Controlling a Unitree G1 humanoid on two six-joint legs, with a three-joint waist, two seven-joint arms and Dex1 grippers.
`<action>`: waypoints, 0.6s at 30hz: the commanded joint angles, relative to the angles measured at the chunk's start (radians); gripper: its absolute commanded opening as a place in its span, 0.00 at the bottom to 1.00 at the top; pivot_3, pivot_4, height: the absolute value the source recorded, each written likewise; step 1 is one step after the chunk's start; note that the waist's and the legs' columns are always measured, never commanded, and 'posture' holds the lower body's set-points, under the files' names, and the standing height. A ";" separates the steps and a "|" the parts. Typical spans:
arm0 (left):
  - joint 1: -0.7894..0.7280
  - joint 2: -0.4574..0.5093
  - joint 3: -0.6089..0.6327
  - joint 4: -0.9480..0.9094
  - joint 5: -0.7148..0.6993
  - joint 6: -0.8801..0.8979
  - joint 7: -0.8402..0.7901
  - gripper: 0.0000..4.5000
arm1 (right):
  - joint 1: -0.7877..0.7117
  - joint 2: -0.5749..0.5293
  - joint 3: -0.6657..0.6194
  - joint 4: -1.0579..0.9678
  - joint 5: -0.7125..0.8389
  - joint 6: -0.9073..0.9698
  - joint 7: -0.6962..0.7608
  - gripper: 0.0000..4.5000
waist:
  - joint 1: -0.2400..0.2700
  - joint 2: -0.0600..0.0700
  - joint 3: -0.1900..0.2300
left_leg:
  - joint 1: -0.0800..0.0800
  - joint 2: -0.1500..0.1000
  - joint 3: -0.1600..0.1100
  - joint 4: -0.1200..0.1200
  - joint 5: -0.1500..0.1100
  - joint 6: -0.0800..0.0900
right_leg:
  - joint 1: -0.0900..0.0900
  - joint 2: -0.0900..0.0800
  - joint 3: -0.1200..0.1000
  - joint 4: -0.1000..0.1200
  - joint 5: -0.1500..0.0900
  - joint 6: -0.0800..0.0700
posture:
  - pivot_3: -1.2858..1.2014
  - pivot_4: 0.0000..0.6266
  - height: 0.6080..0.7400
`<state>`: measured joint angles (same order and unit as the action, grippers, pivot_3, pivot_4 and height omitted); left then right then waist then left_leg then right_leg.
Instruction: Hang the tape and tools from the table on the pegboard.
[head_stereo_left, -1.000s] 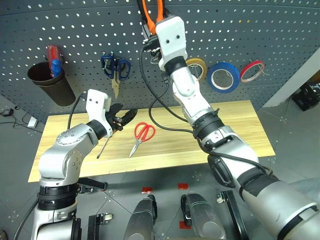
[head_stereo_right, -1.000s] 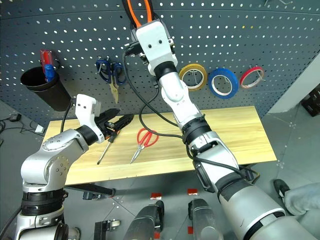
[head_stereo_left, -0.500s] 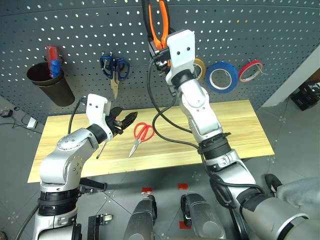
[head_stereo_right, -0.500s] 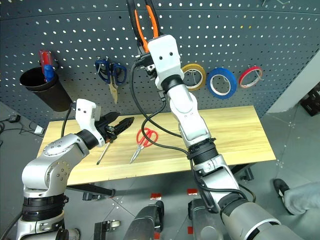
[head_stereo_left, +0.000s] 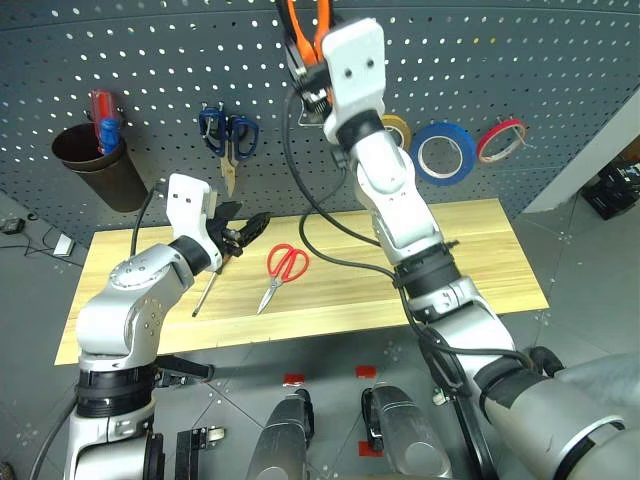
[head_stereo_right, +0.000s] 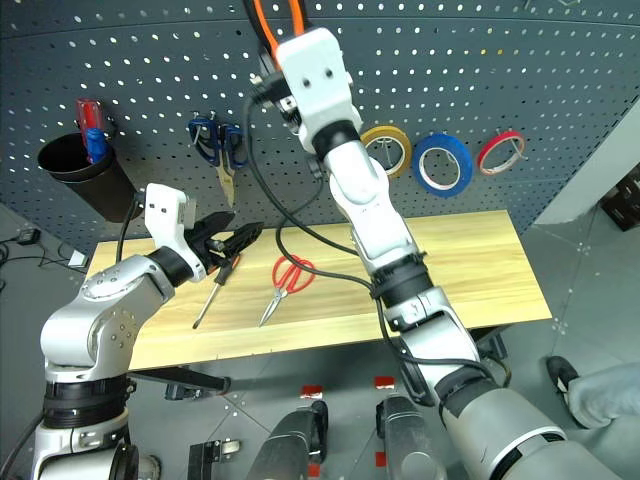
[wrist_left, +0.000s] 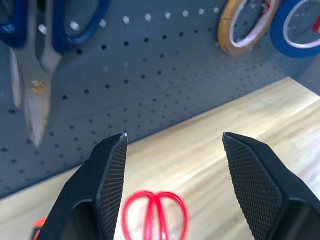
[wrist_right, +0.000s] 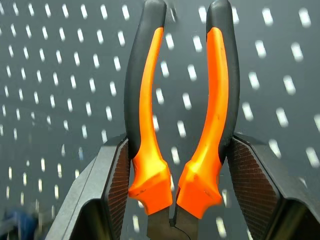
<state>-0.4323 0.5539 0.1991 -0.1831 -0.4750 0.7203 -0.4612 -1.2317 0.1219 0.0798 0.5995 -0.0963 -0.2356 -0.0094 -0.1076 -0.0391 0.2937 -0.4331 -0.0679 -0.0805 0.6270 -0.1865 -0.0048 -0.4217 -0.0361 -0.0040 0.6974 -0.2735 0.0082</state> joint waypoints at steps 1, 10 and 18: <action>-0.038 0.018 -0.011 0.037 0.028 -0.036 -0.021 0.71 | -0.089 0.011 -0.013 0.119 -0.002 -0.125 -0.031 0.58 | 0.003 0.000 0.009 | 0.000 0.000 0.000 0.000 0.000 0.000 | 0.000 0.000 0.000 -0.001 0.000 0.000 | 0.48 0.56 1.00; -0.089 0.013 -0.046 0.109 0.072 -0.069 -0.050 0.71 | -0.208 -0.016 -0.026 0.438 -0.028 -0.312 -0.095 0.58 | 0.024 -0.002 0.043 | -0.002 0.000 0.000 -0.001 0.000 0.000 | -0.002 0.000 0.000 -0.002 0.000 0.000 | 0.50 0.61 1.00; -0.100 -0.005 -0.064 0.102 0.073 -0.062 -0.059 0.71 | -0.266 -0.064 -0.034 0.557 -0.056 -0.366 -0.172 0.58 | 0.025 -0.002 0.059 | -0.002 0.000 0.000 -0.003 0.000 -0.001 | -0.002 0.000 0.000 -0.003 -0.001 -0.001 | 0.50 0.62 1.00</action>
<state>-0.5239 0.5458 0.1318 -0.0576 -0.4078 0.6724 -0.5141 -1.4430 0.0582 0.0587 1.1728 -0.1437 -0.5607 -0.1590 -0.0829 -0.0407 0.3524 -0.4354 -0.0675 -0.0800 0.6239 -0.1854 -0.0077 -0.4238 -0.0361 -0.0038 0.6942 -0.2741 0.0073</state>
